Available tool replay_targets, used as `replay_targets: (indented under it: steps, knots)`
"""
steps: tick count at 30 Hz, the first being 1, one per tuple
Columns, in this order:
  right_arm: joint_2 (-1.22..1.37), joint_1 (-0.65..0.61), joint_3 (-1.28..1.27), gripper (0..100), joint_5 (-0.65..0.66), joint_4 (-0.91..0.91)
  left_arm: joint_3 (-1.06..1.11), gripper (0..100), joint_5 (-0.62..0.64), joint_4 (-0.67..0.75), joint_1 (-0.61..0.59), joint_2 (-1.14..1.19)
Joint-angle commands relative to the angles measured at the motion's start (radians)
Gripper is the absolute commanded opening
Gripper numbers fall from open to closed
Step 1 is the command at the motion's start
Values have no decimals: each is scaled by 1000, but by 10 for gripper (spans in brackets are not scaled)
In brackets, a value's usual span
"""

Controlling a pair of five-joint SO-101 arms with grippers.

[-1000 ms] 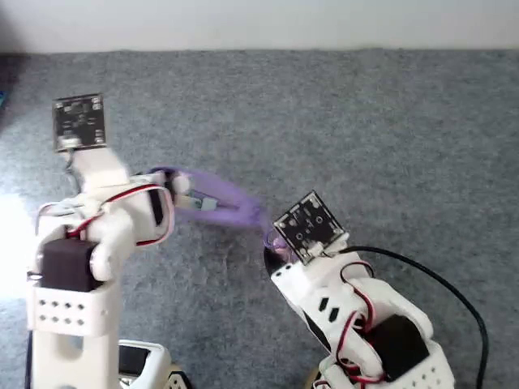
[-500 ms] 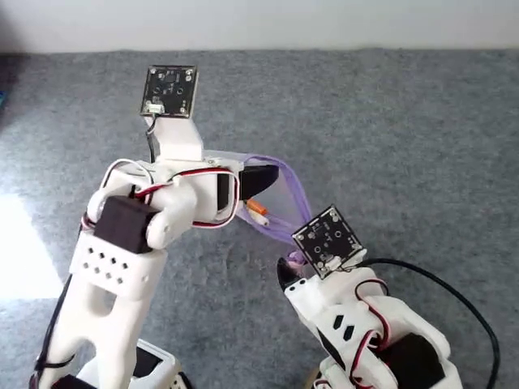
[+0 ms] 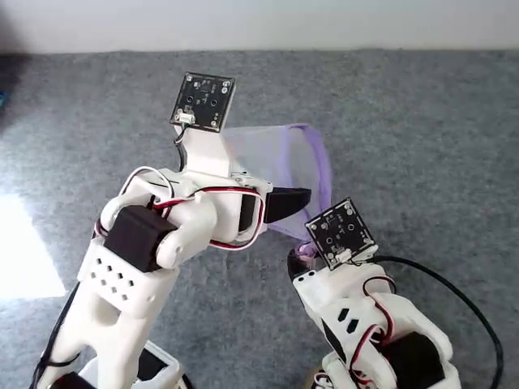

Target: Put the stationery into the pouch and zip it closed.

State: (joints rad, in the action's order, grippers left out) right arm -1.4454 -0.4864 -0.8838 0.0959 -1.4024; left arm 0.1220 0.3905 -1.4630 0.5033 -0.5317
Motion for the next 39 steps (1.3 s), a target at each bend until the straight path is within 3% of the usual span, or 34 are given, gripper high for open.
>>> replay_targets:
  steps: [1,12,23,28,35,39]
  knots:
    - [-2,1,8,8,-11,-2,-58,342,5,23,3,-6]
    - [-4,2,8,8,-9,2,-148,342,43,14,-109,-8]
    - [2,2,107,8,-3,18,-153,341,41,-242,-114,-14]
    - [5,1,196,8,21,88,-143,327,43,-287,-109,-149]
    - [5,-5,221,8,157,237,59,179,-31,-281,-107,-348]
    - [5,-5,227,8,235,275,200,178,-44,-281,-106,-454]
